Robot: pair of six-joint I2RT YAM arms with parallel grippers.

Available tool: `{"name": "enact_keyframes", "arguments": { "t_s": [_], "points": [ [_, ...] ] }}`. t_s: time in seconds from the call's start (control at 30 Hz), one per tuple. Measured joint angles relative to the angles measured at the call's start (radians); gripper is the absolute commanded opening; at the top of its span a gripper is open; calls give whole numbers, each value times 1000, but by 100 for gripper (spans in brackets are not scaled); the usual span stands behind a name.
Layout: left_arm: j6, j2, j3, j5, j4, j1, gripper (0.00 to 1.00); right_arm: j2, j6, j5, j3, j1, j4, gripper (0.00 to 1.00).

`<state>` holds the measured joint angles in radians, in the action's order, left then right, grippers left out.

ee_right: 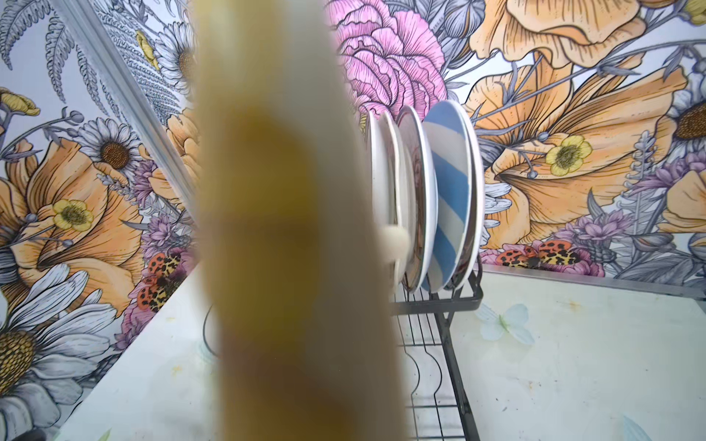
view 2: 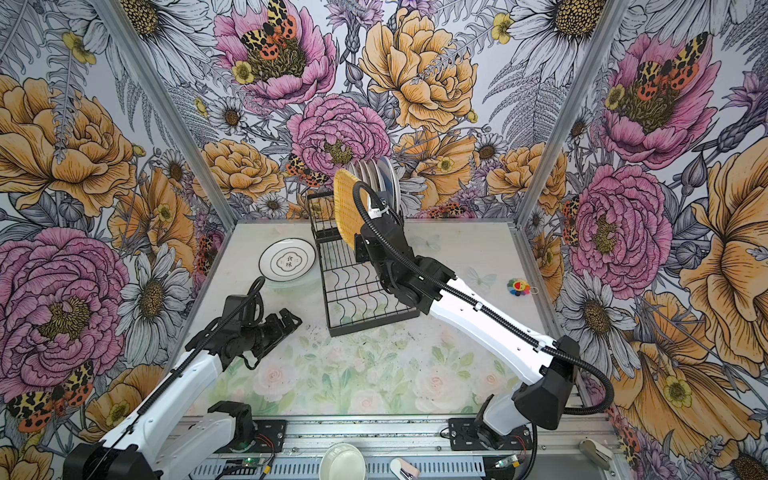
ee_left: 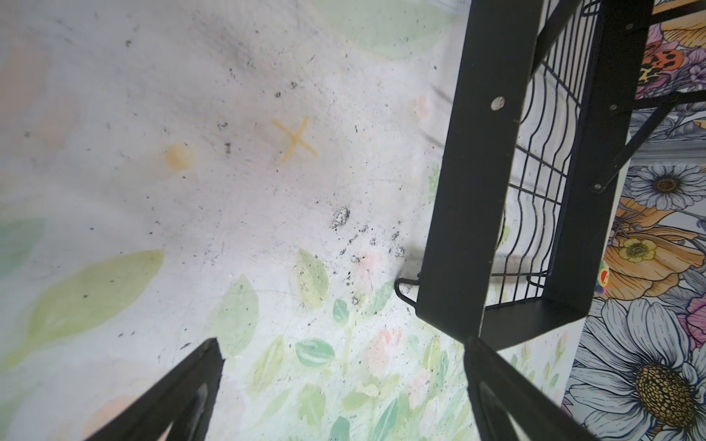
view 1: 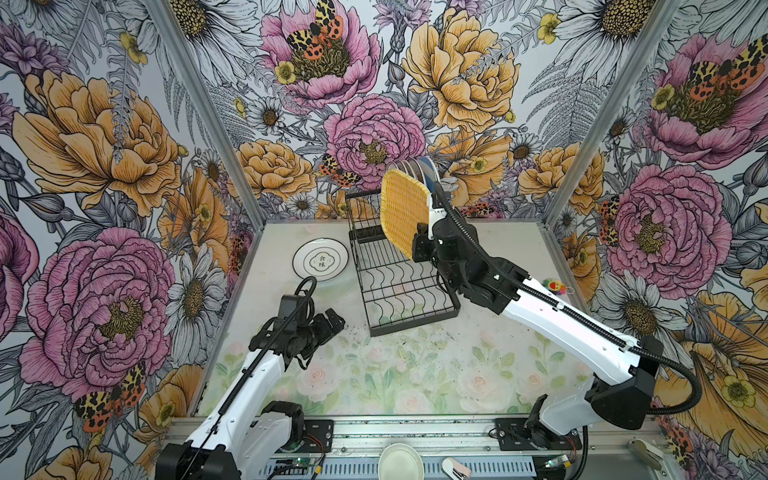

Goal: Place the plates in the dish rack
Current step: 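Carry the upright bamboo tray with the right gripper into the rack beside the plates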

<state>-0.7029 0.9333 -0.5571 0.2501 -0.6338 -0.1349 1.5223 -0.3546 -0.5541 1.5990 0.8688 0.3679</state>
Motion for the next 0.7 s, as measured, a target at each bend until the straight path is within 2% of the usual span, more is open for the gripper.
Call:
{"name": "enact_keyframes", "arguments": {
  "t_s": [0.3,0.7],
  "points": [
    [4,0,12,6,21,3,99,146,157,-130,56,0,-268,0],
    [4,0,13,9,33,3,99,322,260,-214,163,-13,-440,0]
  ]
}}
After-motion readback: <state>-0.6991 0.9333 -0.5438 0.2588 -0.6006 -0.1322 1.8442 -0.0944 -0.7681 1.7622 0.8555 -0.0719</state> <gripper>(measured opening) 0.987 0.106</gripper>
